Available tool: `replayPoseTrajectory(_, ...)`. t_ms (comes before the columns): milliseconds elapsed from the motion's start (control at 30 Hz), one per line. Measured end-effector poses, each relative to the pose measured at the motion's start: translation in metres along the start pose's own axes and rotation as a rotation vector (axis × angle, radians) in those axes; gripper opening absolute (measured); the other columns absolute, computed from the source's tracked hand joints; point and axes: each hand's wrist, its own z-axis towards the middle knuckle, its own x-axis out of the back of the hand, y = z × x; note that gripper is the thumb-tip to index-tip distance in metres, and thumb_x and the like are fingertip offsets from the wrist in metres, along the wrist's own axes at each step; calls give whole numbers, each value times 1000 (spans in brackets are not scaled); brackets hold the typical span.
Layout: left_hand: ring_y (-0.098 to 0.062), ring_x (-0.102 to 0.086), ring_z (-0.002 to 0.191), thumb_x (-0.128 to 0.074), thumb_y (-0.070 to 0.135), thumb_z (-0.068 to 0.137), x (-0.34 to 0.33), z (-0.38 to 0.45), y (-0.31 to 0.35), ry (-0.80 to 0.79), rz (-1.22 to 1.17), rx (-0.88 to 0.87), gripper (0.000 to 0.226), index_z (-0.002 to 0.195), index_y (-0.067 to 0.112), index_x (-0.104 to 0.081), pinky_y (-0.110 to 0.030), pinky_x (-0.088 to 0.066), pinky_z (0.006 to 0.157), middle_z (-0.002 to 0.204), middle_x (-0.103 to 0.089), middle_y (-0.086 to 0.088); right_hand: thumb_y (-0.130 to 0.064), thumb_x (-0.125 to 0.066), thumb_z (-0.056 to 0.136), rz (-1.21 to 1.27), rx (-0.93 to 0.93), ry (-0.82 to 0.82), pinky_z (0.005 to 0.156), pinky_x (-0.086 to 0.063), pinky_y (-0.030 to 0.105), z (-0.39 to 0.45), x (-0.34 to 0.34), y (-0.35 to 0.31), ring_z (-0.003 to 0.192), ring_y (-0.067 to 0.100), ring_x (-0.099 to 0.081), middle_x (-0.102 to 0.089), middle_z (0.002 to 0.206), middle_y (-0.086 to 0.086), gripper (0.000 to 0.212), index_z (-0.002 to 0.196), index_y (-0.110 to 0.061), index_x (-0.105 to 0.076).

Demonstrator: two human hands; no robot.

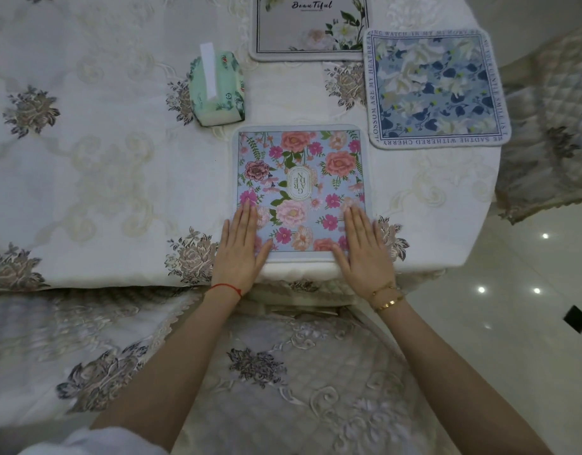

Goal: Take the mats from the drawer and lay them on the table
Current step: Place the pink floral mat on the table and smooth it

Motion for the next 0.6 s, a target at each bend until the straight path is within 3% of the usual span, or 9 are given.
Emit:
replayPoseTrajectory(200, -13, 19, 148, -14, 53, 102, 9, 1, -1, 16, -13, -3, 71, 153, 11, 12, -34, 13, 121, 162, 16, -5, -52, -18, 101, 129, -130, 84, 123, 7, 38, 5, 13, 15, 151, 17, 11, 5, 164, 6, 71, 156, -10, 2)
replayPoseTrajectory(467, -16, 12, 150, -14, 46, 102, 17, 75, 13, 34, -47, -84, 67, 154, 9, 5, -36, 4, 123, 163, 8, -7, -53, -19, 101, 35, 59, 47, 121, 14, 36, 93, 17, -30, 151, 20, 9, 3, 164, 7, 72, 156, -11, -1)
replayPoseTrajectory(600, -14, 9, 150, -17, 45, 103, 12, 83, 12, 75, -43, -79, 65, 155, 10, 2, -37, 0, 123, 164, 5, -5, -50, -23, 102, 20, 52, 53, 123, 4, 41, 102, 8, -33, 152, 19, 3, -4, 165, 7, 70, 156, -8, -6)
